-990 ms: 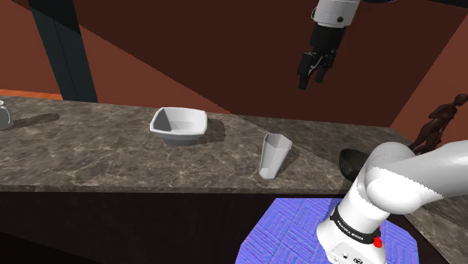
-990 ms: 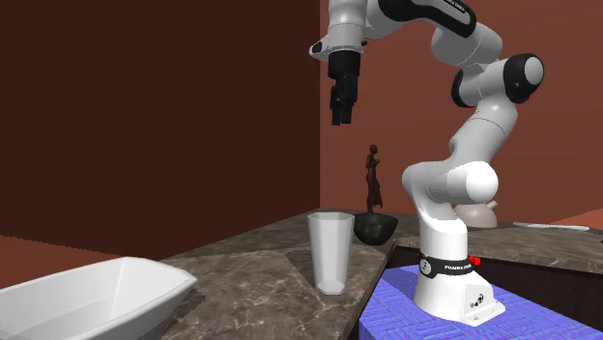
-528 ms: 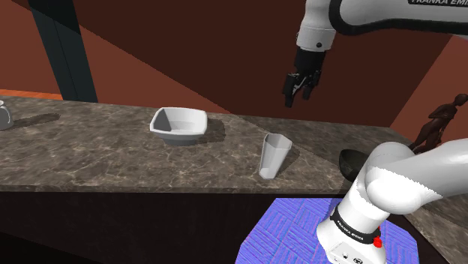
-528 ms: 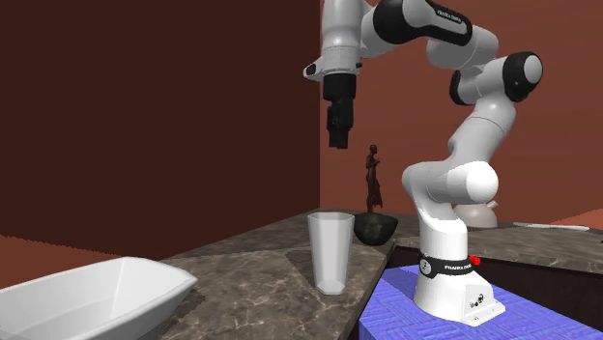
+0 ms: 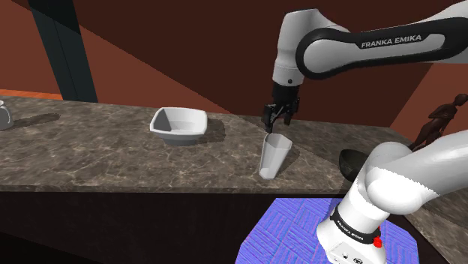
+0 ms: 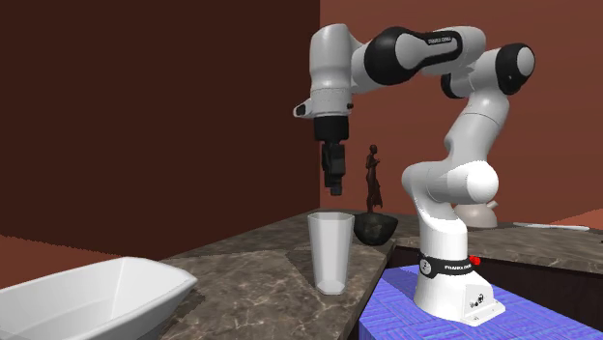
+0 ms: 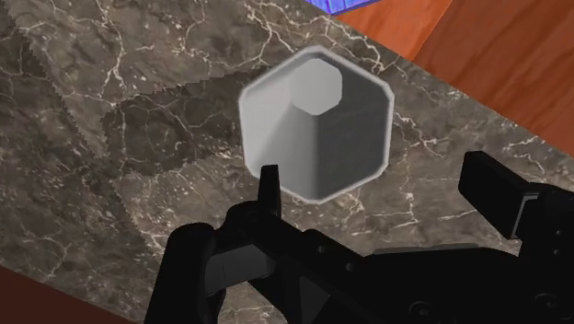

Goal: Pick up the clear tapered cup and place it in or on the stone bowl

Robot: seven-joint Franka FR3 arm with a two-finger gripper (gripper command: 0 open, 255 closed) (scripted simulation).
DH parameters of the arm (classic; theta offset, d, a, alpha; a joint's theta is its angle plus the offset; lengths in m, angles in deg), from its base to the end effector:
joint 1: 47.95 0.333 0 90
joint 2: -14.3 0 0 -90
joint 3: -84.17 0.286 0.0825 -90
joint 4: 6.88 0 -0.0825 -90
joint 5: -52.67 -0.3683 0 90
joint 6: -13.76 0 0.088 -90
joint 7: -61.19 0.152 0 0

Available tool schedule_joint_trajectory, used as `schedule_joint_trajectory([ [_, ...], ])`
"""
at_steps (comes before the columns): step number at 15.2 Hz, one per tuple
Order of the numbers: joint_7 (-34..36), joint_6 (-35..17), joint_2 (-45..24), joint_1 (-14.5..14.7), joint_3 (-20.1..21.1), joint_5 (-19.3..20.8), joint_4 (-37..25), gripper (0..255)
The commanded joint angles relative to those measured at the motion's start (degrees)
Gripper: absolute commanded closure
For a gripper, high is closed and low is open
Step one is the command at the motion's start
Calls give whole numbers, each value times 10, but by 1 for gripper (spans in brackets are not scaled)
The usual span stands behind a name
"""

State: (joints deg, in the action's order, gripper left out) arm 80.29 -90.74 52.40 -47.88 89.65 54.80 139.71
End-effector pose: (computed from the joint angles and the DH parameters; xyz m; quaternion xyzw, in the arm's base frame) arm 0.3403 0.0261 0.4121 0.9905 -0.1236 -0.0257 0.0536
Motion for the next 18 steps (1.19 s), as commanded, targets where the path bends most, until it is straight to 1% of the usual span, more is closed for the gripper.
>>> schedule_joint_trajectory([
  [1,16,-39,-23,3,8,-8,21,0],
  [3,29,-78,-53,5,16,-14,35,0],
  [11,34,-152,-80,3,18,-13,84,0],
  [18,34,-152,-80,3,18,-13,84,0],
])
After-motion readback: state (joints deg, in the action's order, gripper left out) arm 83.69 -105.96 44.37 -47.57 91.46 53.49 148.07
